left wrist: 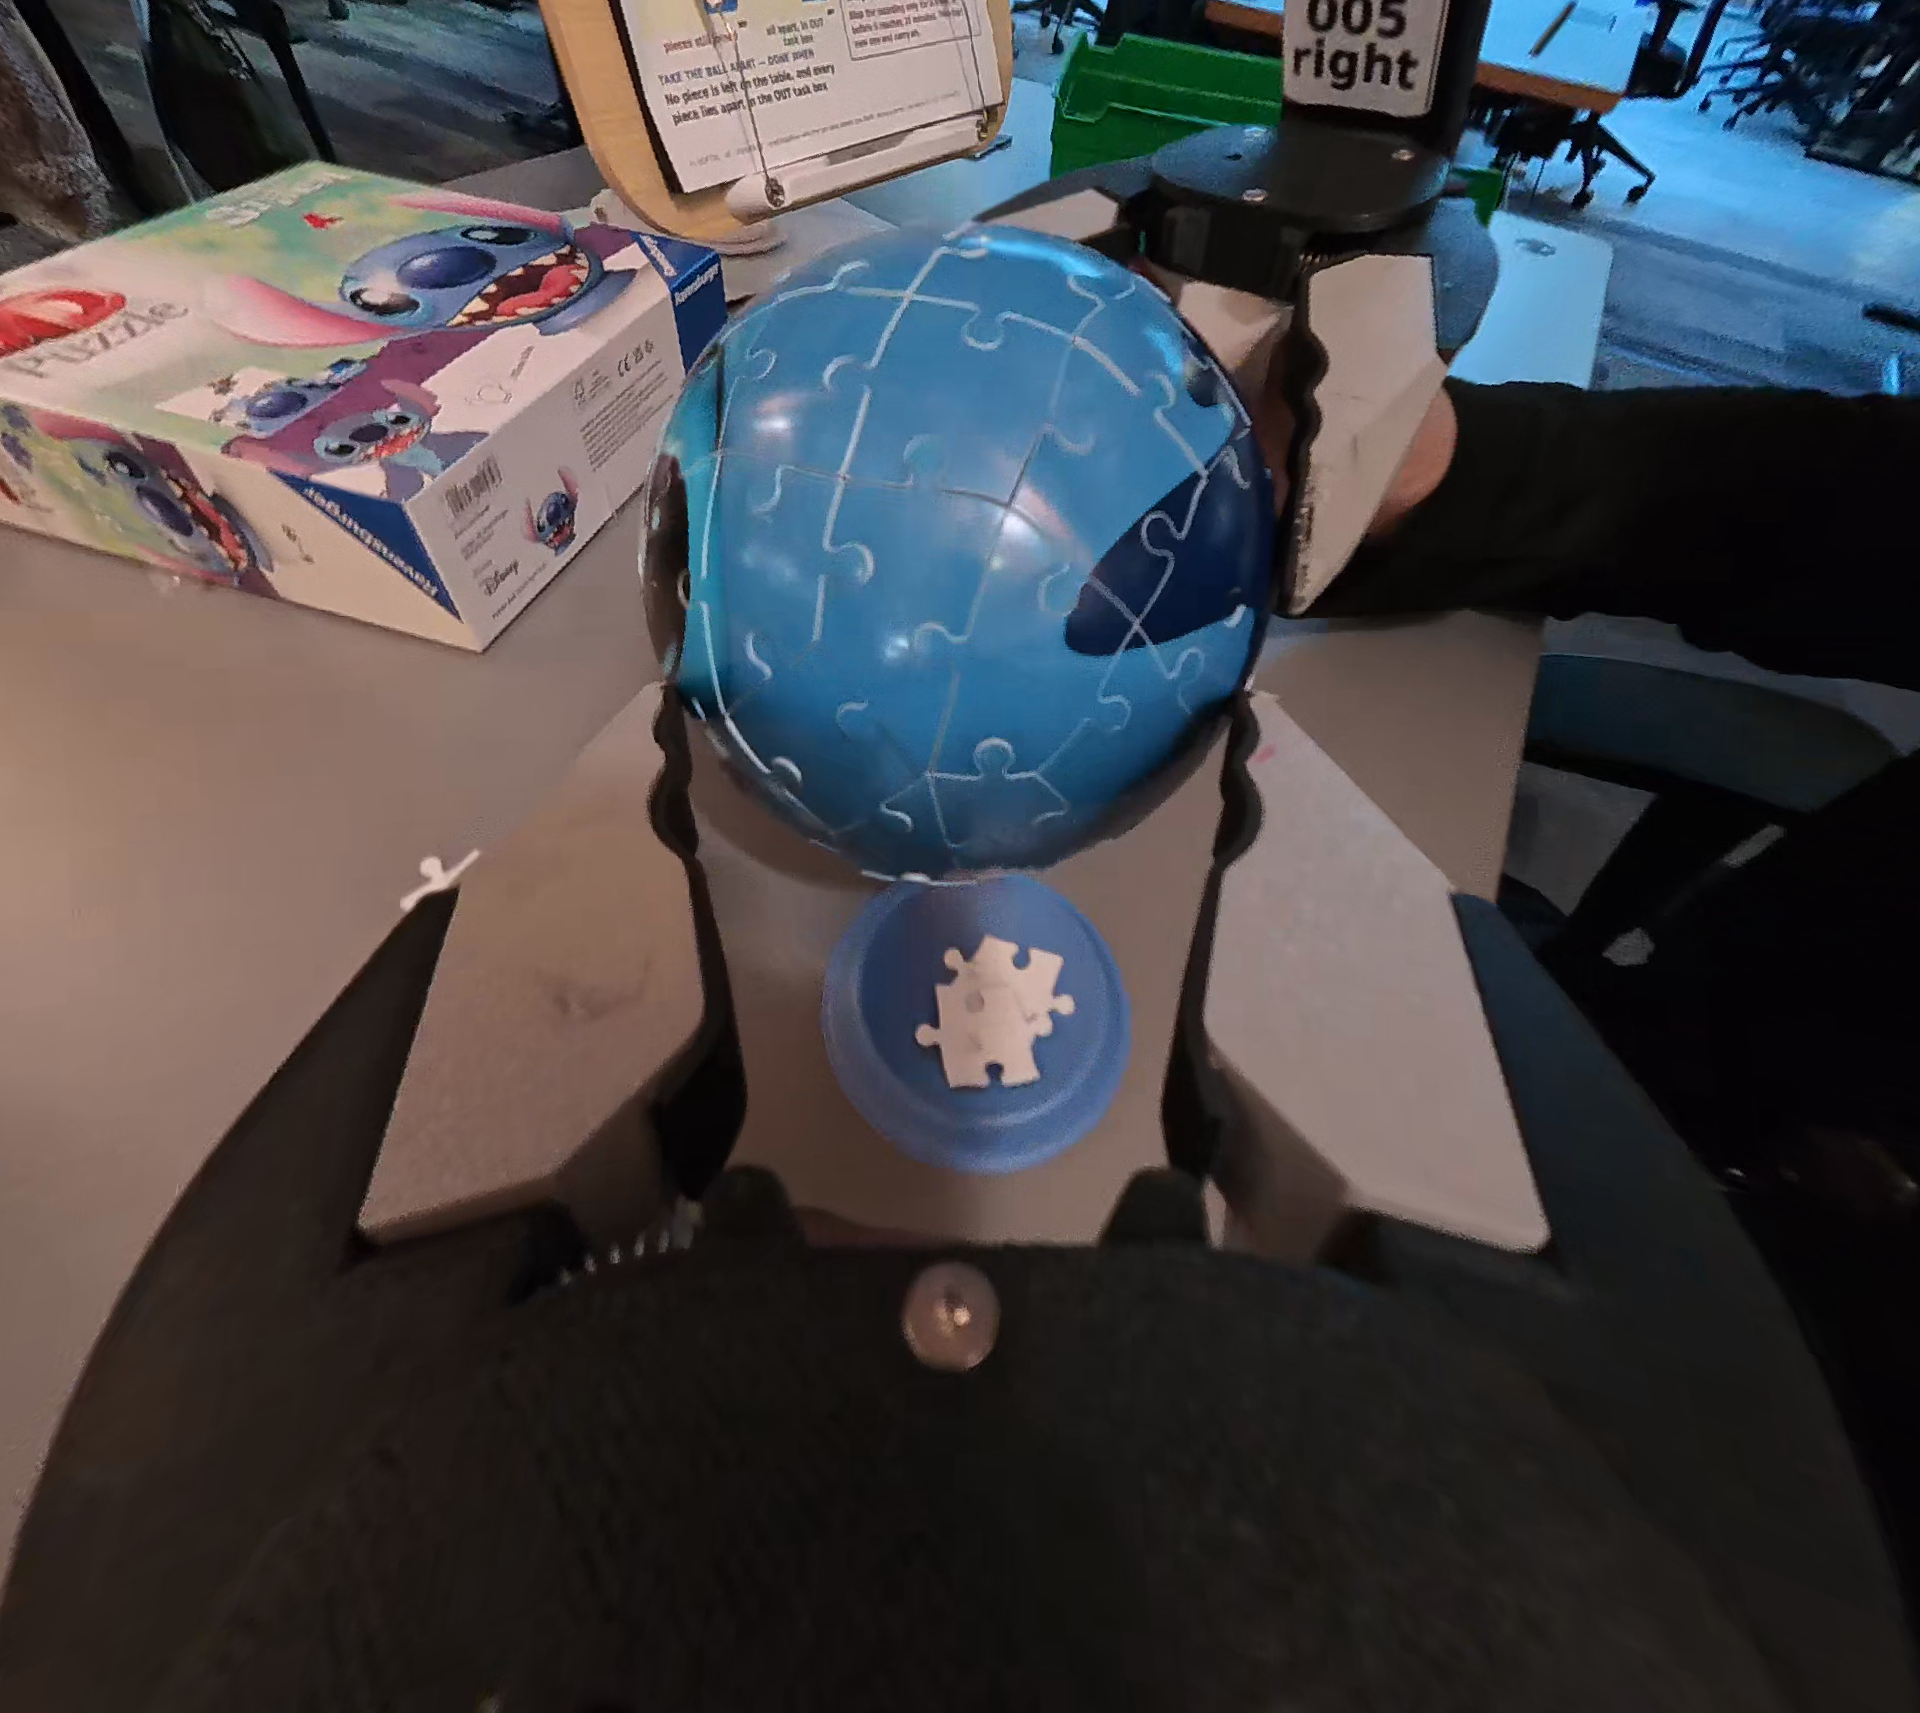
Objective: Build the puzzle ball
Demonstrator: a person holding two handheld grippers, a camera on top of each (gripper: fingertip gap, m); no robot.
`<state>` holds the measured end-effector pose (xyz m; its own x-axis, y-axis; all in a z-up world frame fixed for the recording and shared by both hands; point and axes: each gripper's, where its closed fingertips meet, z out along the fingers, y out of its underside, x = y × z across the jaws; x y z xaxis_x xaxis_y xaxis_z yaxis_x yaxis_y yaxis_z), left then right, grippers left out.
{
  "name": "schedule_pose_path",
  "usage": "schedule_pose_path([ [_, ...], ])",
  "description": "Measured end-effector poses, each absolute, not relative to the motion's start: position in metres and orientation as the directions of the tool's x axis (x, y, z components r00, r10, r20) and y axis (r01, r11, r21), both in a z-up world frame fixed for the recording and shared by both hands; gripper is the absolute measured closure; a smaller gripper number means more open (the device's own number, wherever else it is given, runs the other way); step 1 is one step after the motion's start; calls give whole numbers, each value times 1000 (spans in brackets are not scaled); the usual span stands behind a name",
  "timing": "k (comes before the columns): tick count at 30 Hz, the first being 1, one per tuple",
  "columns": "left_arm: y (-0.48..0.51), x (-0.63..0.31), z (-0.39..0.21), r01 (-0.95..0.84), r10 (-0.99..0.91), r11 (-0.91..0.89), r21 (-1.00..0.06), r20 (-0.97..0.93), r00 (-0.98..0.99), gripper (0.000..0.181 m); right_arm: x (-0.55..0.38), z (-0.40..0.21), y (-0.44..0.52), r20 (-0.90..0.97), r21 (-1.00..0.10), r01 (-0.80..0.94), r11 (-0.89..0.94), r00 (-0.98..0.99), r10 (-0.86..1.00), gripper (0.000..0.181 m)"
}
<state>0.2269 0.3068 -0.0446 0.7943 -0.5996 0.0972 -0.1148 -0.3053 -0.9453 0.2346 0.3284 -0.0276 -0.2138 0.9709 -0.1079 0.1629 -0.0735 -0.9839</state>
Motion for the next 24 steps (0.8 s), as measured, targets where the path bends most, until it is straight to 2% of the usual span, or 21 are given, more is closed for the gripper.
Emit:
schedule_pose_path([
  [5,322,238,-49,-160,-626,-271,-949,47,779,81,247,-30,344,-75,-992,116,-55,-174,982,55],
  [16,341,243,-92,-289,-649,-262,-921,-54,759,81,251,-51,353,273,-951,118,287,-121,954,57],
  [19,348,241,-100,-307,-644,-276,-911,-62,763,81,251,-57,356,375,-911,141,388,-109,920,67],
  [20,350,243,-100,-300,-646,-275,-913,-55,761,83,251,-59,356,412,-894,141,425,-108,905,75],
  [24,356,244,-89,-242,-652,-258,-935,-17,758,96,250,-54,358,496,-863,99,496,-30,868,97],
])
